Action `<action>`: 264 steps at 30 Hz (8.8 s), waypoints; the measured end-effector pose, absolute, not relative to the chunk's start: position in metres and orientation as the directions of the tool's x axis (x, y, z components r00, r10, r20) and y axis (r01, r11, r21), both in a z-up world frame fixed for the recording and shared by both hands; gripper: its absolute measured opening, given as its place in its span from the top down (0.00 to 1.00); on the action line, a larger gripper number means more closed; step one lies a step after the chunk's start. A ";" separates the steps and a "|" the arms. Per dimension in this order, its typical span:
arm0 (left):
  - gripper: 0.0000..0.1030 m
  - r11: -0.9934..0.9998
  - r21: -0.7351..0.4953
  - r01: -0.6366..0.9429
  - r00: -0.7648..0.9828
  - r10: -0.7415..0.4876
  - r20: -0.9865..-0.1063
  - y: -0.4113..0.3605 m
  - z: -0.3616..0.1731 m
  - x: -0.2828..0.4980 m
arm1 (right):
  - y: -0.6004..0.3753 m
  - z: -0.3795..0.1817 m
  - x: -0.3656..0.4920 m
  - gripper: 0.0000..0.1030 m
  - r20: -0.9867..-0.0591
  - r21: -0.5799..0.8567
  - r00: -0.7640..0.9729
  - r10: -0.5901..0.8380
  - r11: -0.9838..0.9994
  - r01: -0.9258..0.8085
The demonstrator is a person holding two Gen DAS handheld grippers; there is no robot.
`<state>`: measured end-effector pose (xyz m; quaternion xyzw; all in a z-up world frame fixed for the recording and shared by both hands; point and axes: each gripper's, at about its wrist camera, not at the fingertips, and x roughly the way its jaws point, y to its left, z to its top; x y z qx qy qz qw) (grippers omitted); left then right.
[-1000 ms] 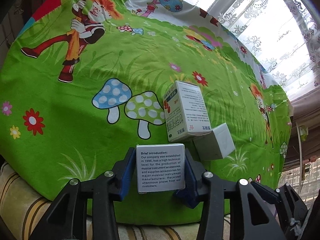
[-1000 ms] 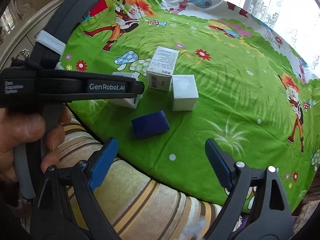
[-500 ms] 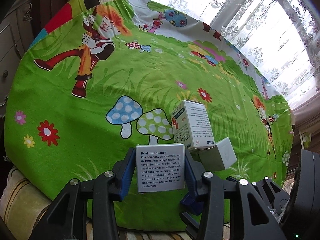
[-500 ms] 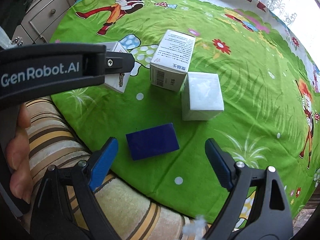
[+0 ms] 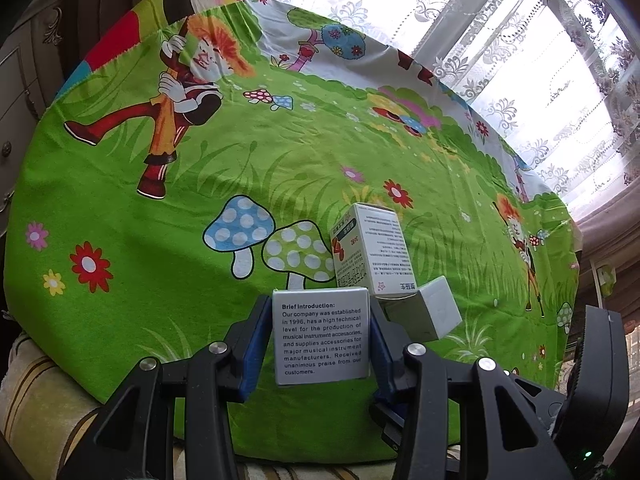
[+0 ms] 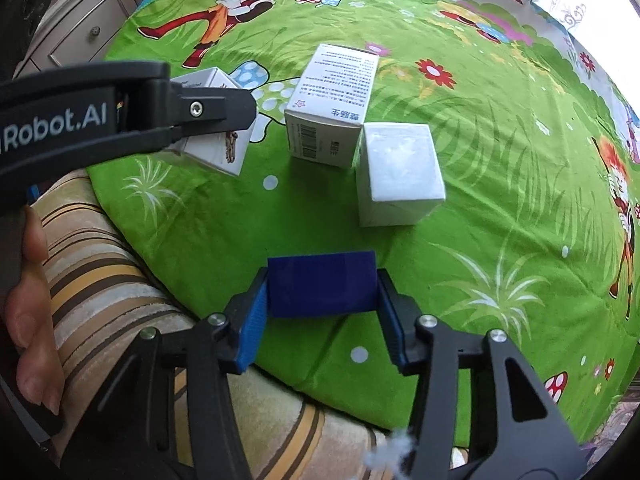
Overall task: Organize rigid objects
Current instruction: 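Grasp the blue sponge block with the right tool while the left tool holds its box, then carry the printed box and blue block over the purple box with both tools, then open both tools to drop the printed box and blue block in, then move both open tools back to the last two boxes on the bed, then grasp the tall white medicine box with the left tool while the right tool grasps the white cube, then lift both boxes and carry them toward the purple box, then open both tools to drop the medicine box and cube into the purple box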
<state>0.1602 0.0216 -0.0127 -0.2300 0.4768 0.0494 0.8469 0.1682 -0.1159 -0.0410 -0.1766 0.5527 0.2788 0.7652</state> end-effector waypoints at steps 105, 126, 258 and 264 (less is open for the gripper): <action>0.39 0.785 -0.195 0.588 0.430 -0.507 -0.747 -0.278 0.081 0.079 | -0.451 0.082 0.003 0.25 -0.758 0.065 0.645 -0.100 0.972 0.227; 0.39 0.961 -0.197 0.195 0.538 -0.273 -0.798 -0.085 0.058 0.152 | -0.294 0.086 0.090 0.25 -0.782 0.055 0.610 0.131 0.988 -0.141; 0.38 0.713 -0.371 0.594 0.149 -0.551 -0.821 -0.388 0.026 0.042 | -0.522 0.049 -0.050 0.58 -0.820 0.007 0.516 -0.246 0.898 0.440; 0.32 0.720 -0.370 0.587 0.125 -0.532 -0.837 -0.381 0.022 0.036 | -0.521 0.050 -0.057 0.32 -0.811 -0.008 0.521 -0.266 0.895 0.445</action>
